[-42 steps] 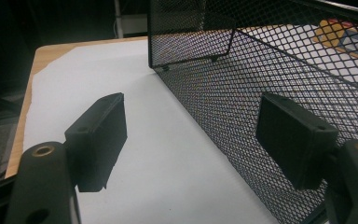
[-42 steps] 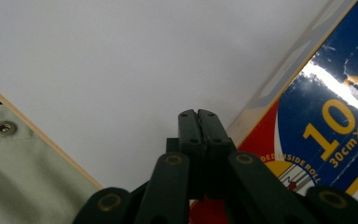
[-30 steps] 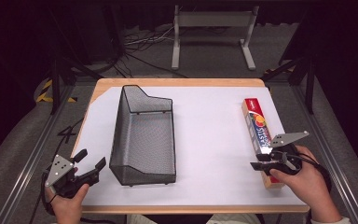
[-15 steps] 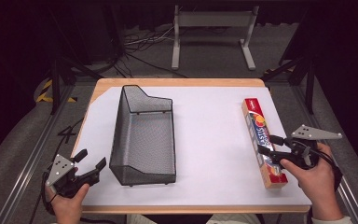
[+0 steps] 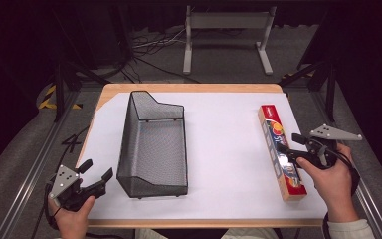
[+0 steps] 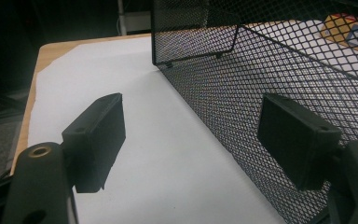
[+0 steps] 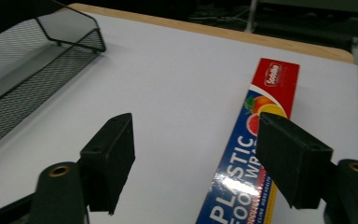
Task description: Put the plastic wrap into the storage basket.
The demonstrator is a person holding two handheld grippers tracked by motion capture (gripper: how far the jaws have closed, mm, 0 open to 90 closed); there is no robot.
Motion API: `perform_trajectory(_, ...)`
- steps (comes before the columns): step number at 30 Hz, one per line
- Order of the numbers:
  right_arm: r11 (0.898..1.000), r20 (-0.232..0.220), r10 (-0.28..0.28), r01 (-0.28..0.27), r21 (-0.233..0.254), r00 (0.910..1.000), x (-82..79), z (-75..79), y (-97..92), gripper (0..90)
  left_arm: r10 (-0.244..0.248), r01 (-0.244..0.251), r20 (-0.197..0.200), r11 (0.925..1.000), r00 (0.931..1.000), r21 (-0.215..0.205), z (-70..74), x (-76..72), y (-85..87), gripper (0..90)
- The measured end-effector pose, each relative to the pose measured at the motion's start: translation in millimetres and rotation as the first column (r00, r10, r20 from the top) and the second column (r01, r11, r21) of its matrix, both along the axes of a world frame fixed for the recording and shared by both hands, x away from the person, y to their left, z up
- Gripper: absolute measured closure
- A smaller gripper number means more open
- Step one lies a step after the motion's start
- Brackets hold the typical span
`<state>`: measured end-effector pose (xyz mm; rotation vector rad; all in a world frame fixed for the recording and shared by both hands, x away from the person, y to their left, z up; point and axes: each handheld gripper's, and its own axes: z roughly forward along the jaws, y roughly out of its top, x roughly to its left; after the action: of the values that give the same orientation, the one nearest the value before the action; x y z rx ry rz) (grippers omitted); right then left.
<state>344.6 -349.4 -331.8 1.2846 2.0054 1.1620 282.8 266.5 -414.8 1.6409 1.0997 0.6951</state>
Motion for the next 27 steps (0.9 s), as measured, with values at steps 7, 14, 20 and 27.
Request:
perform_trajectory(7, 0.999, 0.017, -0.049, 0.049, -0.023, 0.9987, 25.7, 3.3, 0.0, 28.7, -0.001, 0.001, 0.002, 1.0000, 1.0000, 0.004, -0.2, 0.1, -0.2, 24.1)
perform_trajectory(14, 0.995, -0.036, -0.072, 0.069, -0.074, 0.9967, 48.6, -12.9, 2.1, 29.0, 0.001, -0.001, 0.004, 1.0000, 1.0000, 0.002, -0.1, -1.0, 1.2, 24.2)
perform_trajectory(20, 0.991, -0.078, -0.115, 0.108, -0.079, 0.9903, 56.0, -29.3, 1.5, 24.1, 0.004, -0.004, 0.002, 1.0000, 1.0000, 0.002, -0.4, -0.8, 1.5, 24.2)
perform_trajectory(27, 0.979, -0.137, -0.179, 0.163, -0.120, 0.9742, 59.9, -49.4, -0.1, 18.9, 0.007, -0.007, 0.000, 1.0000, 1.0000, 0.004, -0.5, -0.8, 1.5, 24.2)
